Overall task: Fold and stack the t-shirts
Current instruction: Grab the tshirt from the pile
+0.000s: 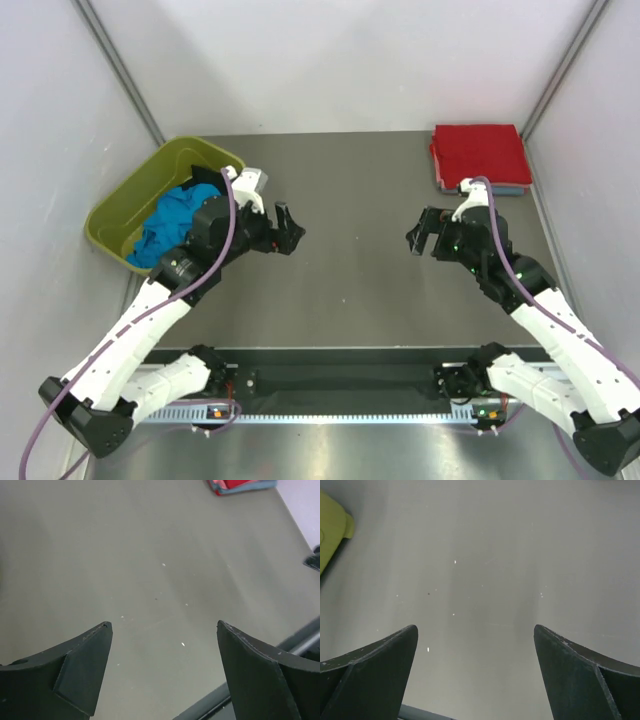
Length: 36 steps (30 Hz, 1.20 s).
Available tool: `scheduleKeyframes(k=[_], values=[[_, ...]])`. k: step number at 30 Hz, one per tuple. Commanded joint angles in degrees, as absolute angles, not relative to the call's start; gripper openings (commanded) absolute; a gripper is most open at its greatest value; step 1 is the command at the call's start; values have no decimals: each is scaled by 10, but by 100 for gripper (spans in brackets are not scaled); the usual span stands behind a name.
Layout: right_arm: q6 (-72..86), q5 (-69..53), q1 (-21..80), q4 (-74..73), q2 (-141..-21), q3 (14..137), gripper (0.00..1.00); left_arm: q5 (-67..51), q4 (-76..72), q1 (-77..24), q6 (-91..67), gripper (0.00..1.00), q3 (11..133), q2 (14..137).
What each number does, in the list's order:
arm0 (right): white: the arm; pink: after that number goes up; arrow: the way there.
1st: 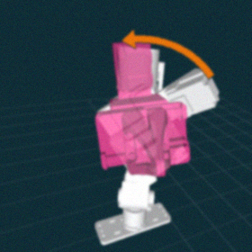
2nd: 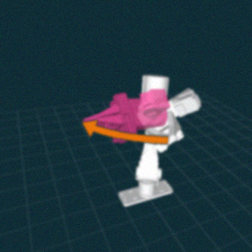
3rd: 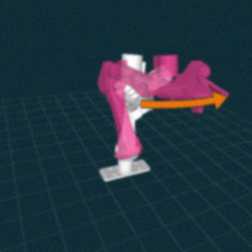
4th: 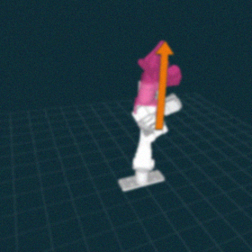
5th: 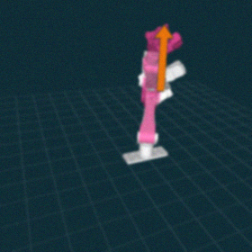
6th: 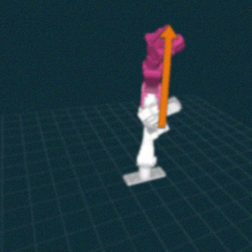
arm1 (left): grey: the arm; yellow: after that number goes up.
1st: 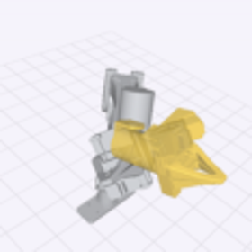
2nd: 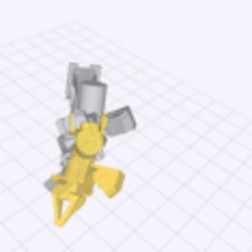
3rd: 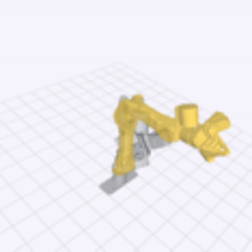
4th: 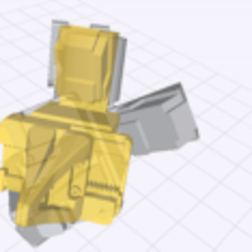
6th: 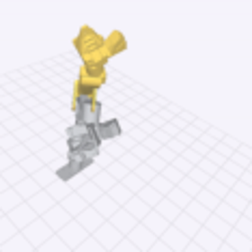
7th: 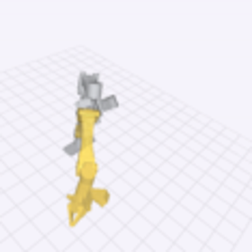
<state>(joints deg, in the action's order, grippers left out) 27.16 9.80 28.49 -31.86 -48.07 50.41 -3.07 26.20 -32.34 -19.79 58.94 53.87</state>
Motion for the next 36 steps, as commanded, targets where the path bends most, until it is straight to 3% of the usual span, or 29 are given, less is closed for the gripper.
scheduleKeyframes(k=[1,5,10,15,19,27,36], values=[[277,93,292,-309,-487,531,100,25,261,-322,-213,89,633,545],[282,91,291,-303,-491,528,100,122,257,-322,-202,91,689,585],[283,79,292,-298,-483,520,100,240,328,-296,-136,89,869,733],[276,31,291,-276,-469,494,100,249,377,-130,-137,82,980,852],[276,10,291,-279,-465,491,100,237,379,-29,-155,80,984,911],[287,-19,292,-264,-459,490,100,184,403,123,-223,61,921,1004],[273,-33,291,-282,-501,533,100,164,332,160,-242,63,820,1062]])
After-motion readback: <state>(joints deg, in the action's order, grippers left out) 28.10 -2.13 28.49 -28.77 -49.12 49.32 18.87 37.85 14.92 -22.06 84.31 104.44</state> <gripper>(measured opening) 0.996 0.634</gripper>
